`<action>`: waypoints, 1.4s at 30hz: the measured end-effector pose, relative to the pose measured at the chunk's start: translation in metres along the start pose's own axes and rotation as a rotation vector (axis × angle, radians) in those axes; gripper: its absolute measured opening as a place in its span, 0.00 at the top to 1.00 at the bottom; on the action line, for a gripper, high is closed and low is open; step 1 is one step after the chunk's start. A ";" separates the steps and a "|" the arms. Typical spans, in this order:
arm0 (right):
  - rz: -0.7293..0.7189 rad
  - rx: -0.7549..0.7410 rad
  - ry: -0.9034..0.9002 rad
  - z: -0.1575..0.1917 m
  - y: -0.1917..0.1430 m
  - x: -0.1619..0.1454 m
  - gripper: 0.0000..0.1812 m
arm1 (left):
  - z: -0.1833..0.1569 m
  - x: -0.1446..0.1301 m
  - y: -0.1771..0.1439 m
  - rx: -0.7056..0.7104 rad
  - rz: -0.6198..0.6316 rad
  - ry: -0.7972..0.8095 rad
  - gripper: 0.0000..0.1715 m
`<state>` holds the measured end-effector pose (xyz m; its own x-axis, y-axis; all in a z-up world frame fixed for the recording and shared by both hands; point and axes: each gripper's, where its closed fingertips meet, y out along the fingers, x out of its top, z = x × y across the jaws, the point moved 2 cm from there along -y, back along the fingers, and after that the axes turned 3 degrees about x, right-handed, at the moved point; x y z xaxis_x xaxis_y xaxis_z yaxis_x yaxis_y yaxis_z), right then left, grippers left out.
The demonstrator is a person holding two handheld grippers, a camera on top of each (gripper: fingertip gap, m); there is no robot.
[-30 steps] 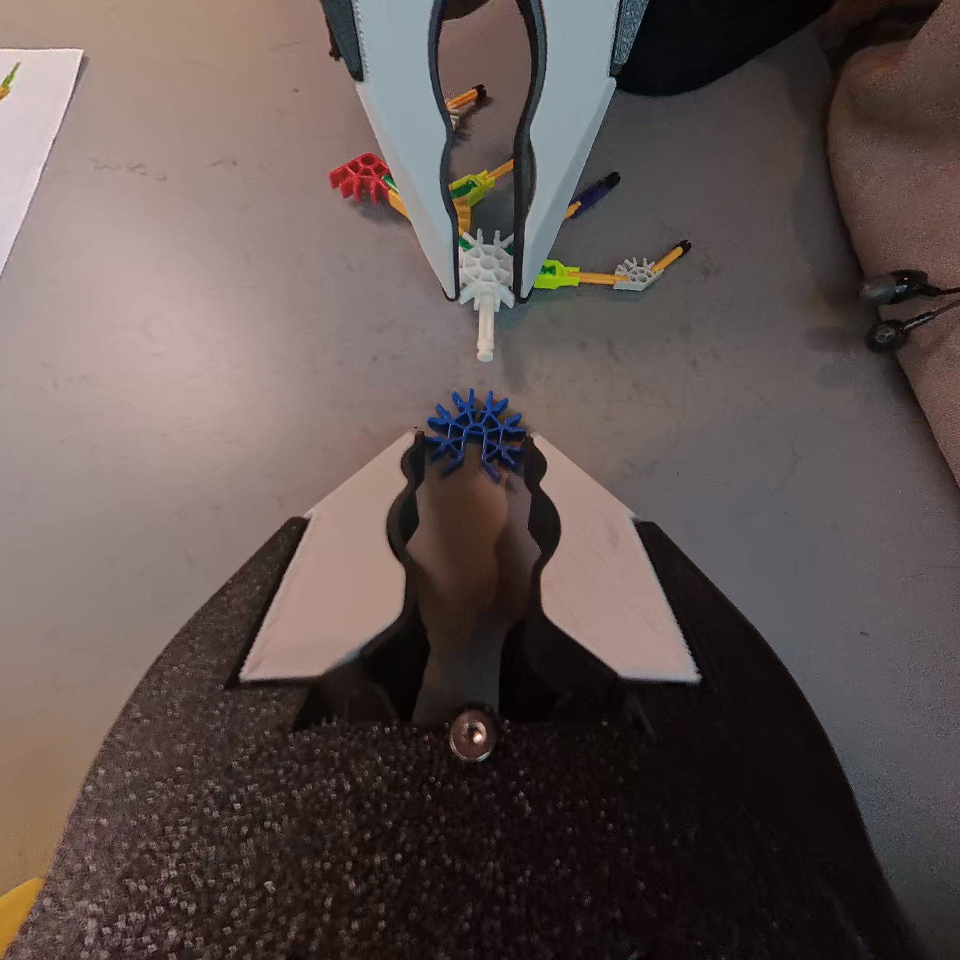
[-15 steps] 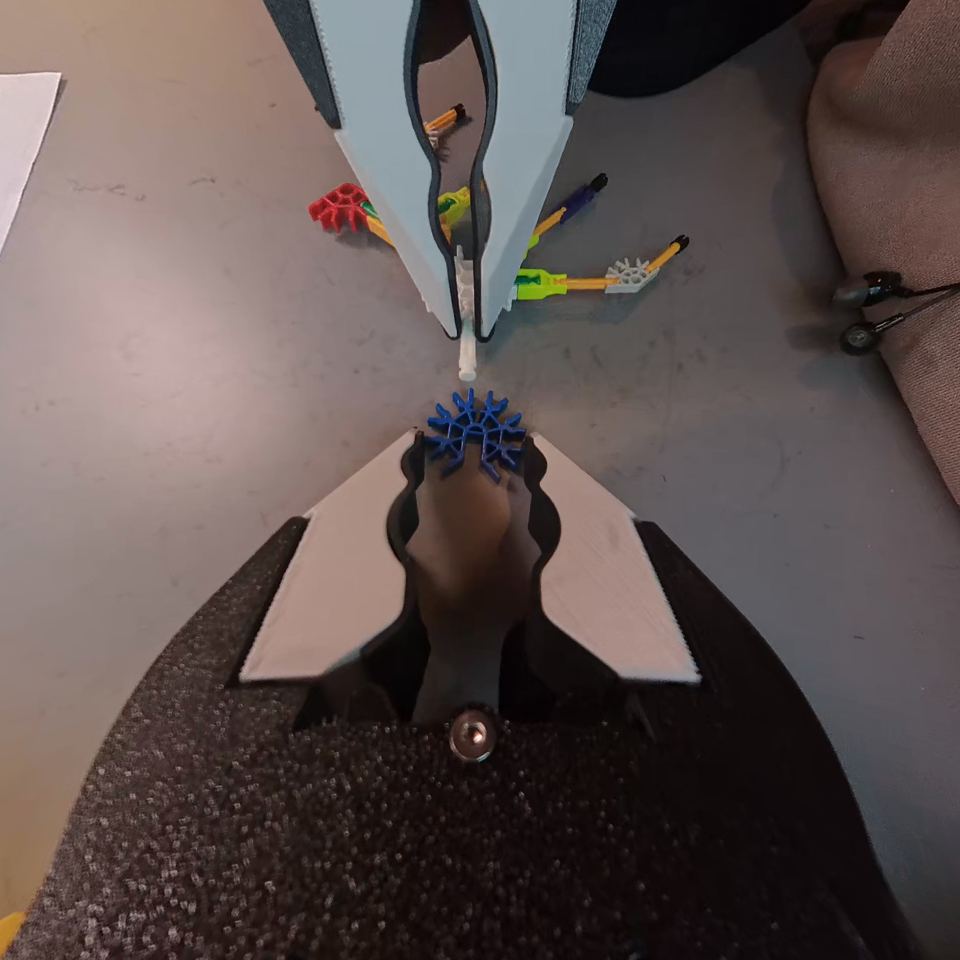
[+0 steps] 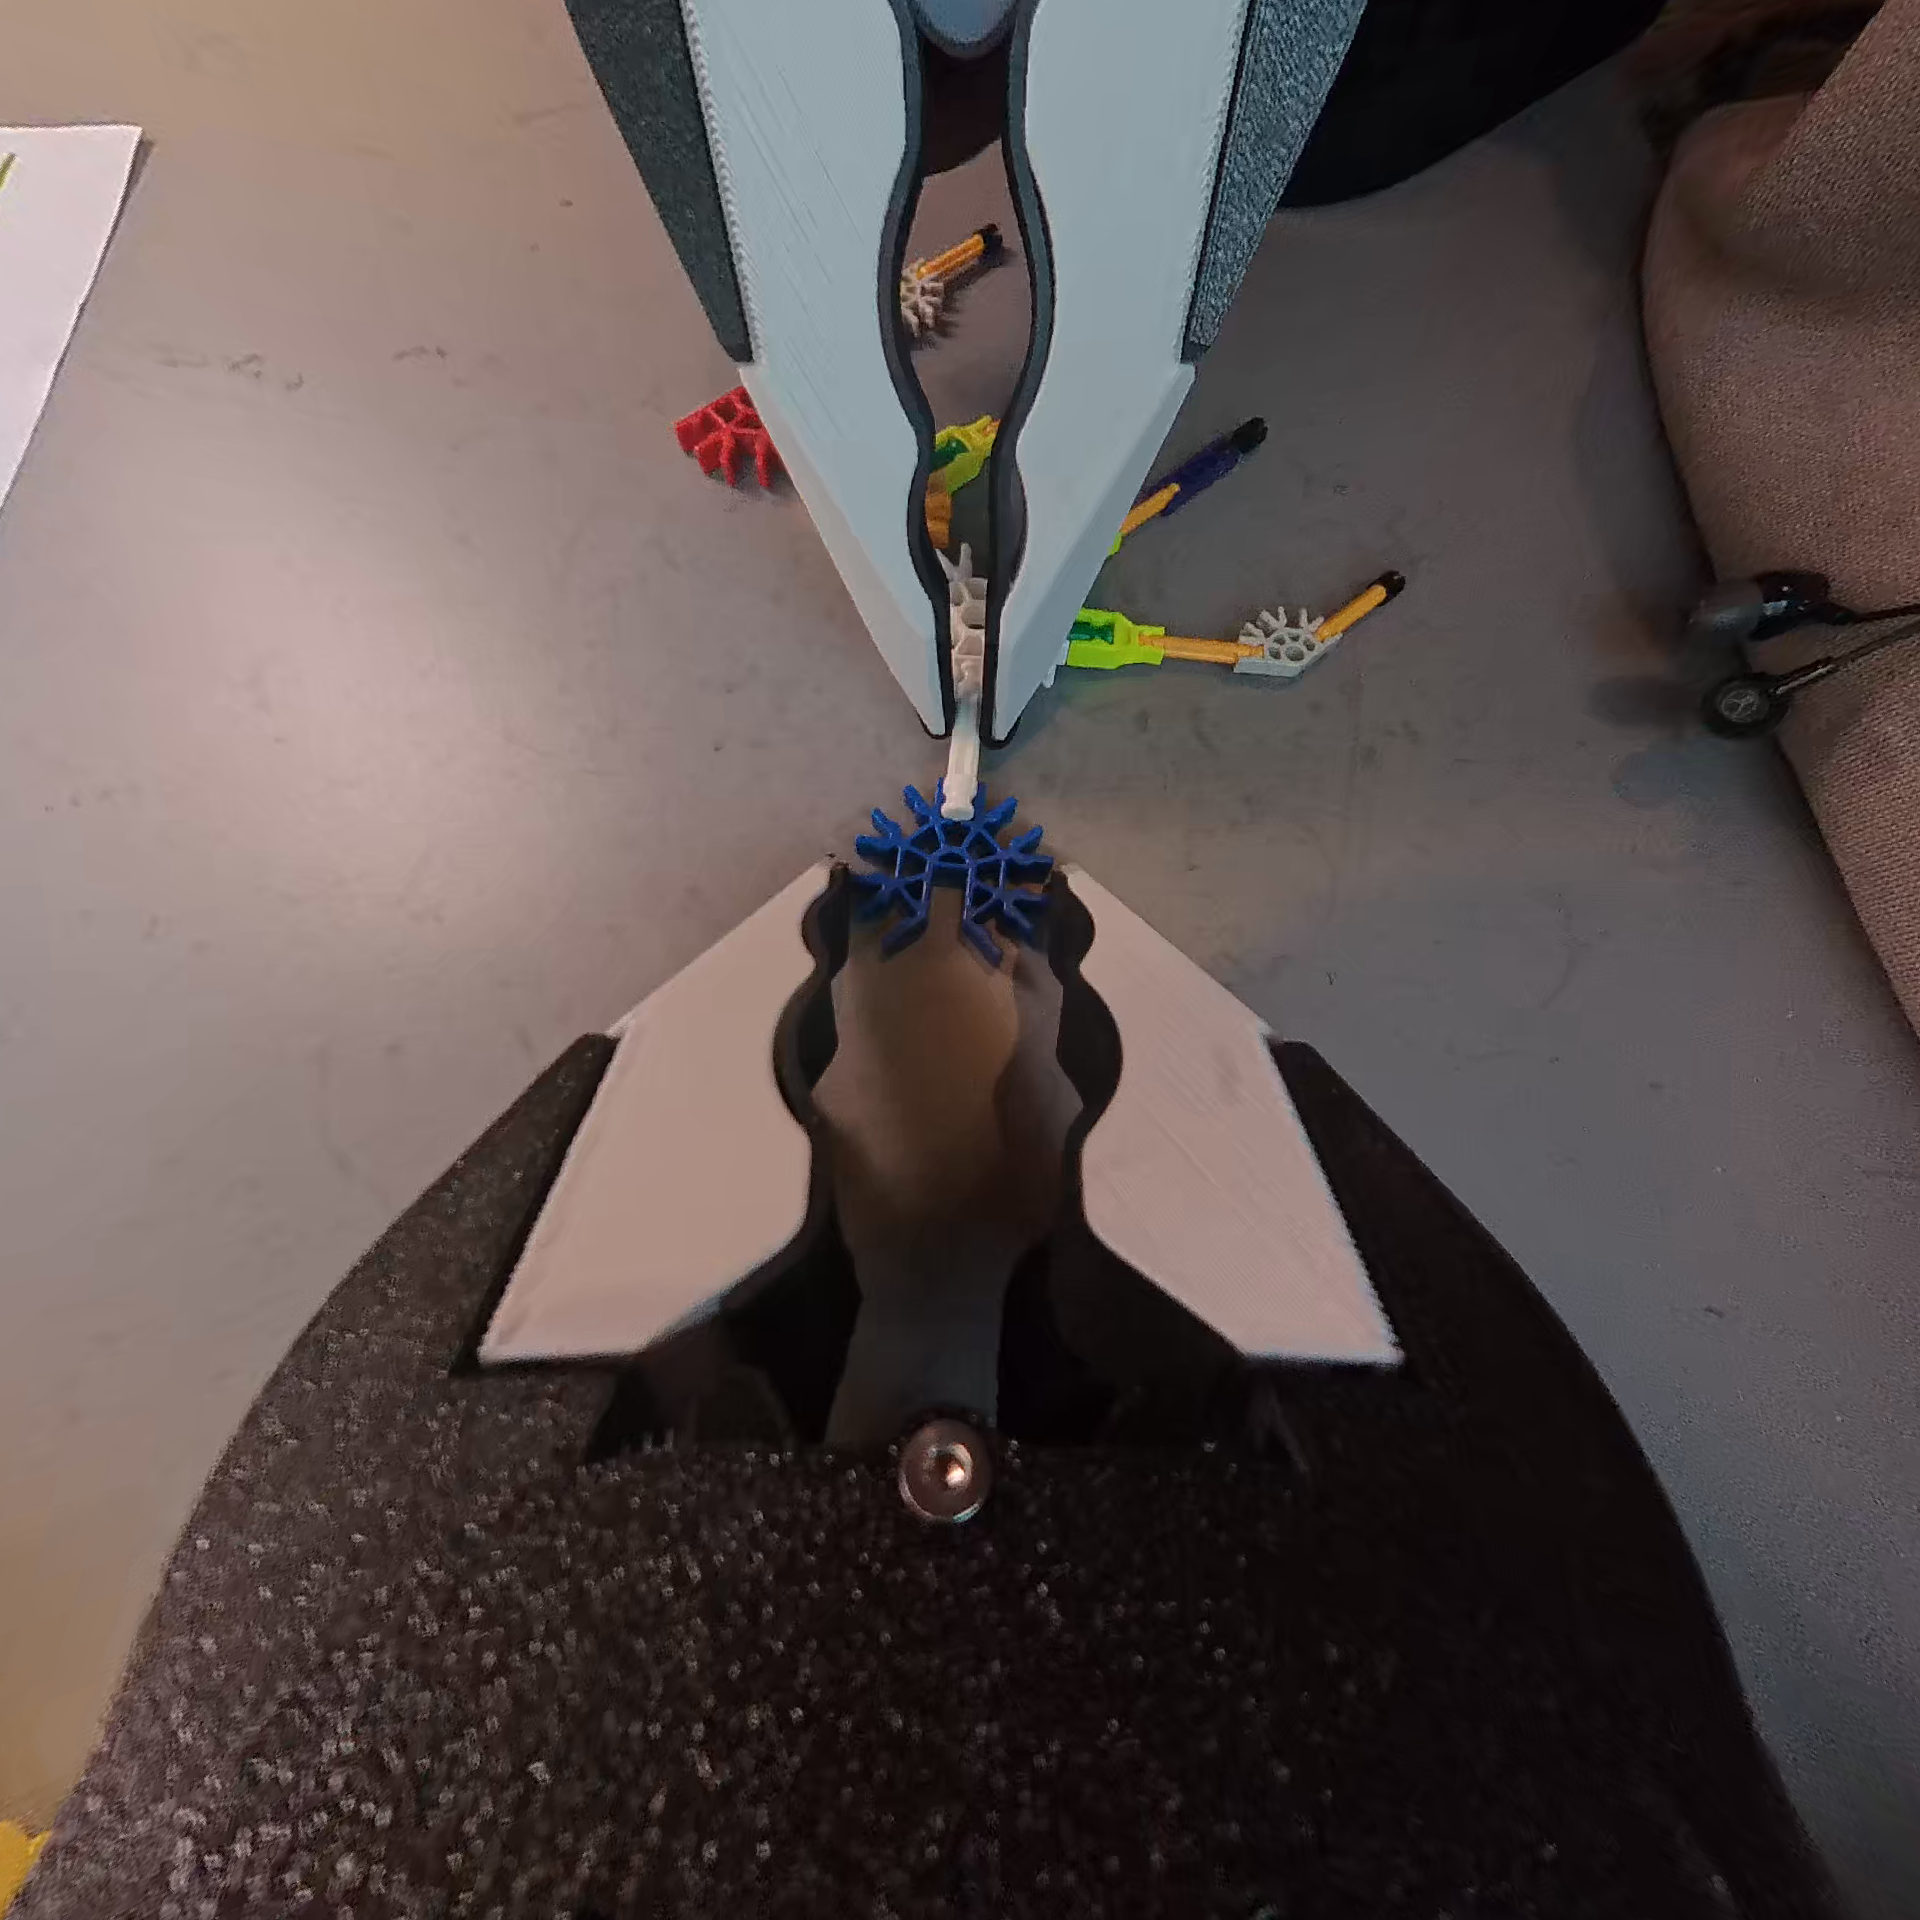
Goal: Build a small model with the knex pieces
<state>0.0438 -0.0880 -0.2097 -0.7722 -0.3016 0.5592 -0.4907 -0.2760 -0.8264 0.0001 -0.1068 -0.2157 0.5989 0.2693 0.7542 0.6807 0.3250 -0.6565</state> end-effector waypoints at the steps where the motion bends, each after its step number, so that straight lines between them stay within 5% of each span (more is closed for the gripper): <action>1: -0.004 -0.006 -0.001 0.000 0.000 0.001 0.97 | 0.000 0.000 0.000 0.003 0.001 -0.002 0.78; 8: -0.039 -0.013 -0.011 -0.001 -0.004 0.015 1.00 | 0.000 0.000 0.000 0.008 0.001 0.001 0.78; 24: 0.274 0.012 -0.111 -0.001 0.008 0.015 1.00 | -0.001 0.000 0.000 0.021 -0.008 0.024 0.78; 33: -0.002 0.047 0.083 -0.007 -0.009 0.021 0.95 | 0.002 0.001 -0.002 0.072 -0.017 0.072 0.76; 42: 0.039 0.042 0.083 -0.004 -0.008 -0.004 0.86 | 0.015 -0.008 -0.013 0.134 0.008 0.048 0.75</action>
<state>0.0488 -0.0809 -0.2057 -0.8219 -0.2365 0.5183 -0.4439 -0.3044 -0.8428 -0.0194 -0.0995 -0.2132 0.6258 0.2300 0.7453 0.6152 0.4418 -0.6529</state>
